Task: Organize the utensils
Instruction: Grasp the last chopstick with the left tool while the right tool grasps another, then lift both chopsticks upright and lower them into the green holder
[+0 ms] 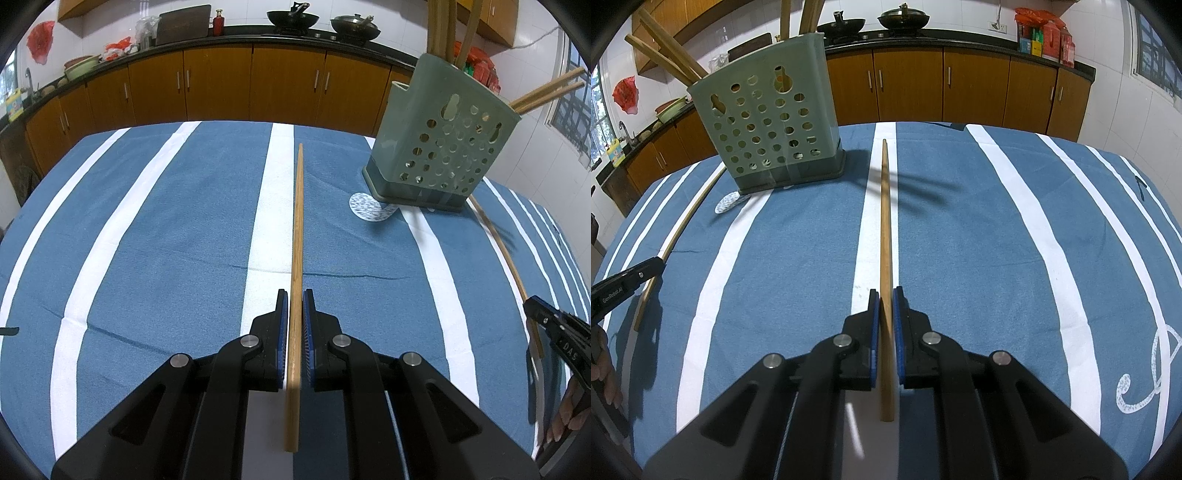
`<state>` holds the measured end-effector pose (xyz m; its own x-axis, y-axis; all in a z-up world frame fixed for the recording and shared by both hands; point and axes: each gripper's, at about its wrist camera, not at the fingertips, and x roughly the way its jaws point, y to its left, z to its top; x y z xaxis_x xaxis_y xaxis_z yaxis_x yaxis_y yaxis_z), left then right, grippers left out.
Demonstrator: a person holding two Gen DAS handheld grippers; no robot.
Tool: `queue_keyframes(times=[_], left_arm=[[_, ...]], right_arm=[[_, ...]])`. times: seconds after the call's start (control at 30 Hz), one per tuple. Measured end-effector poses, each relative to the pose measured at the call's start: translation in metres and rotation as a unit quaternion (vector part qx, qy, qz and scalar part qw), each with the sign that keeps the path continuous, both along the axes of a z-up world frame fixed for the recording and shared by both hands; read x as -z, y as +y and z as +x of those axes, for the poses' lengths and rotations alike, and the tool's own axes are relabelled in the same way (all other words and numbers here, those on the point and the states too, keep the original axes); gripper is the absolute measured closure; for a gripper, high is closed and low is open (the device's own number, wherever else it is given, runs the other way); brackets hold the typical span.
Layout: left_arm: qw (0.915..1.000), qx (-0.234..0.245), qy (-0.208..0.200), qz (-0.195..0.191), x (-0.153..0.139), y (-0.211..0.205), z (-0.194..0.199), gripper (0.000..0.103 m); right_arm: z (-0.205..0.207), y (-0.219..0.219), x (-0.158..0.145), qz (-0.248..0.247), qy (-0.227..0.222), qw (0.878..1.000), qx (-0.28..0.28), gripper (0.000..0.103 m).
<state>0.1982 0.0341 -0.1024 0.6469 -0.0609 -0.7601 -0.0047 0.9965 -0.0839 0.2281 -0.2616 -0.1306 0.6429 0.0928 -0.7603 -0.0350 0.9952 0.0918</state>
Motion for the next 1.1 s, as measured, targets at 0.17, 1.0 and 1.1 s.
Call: queue_keyframes(times=[0.17,1.0,1.1], left_arm=[[0.9998,0.007,0.001,0.018,0.000,-0.003,-0.007,0.093],[0.9950,0.006,-0.095,-0.029,-0.084,0.016,-0.027,0.095],[0.9920,0.002,-0.121,-0.037,-0.104,0.021,-0.027,0.096]], right_arm=[[-0.005,-0.001,0.000,-0.001,0.001,1.000,0.001,0.094],[-0.028,-0.025,-0.090,0.037,-0.128,0.991,0.025,0.095],[-0.031,-0.031,-0.110,0.041,-0.162,0.986,0.031,0.095]])
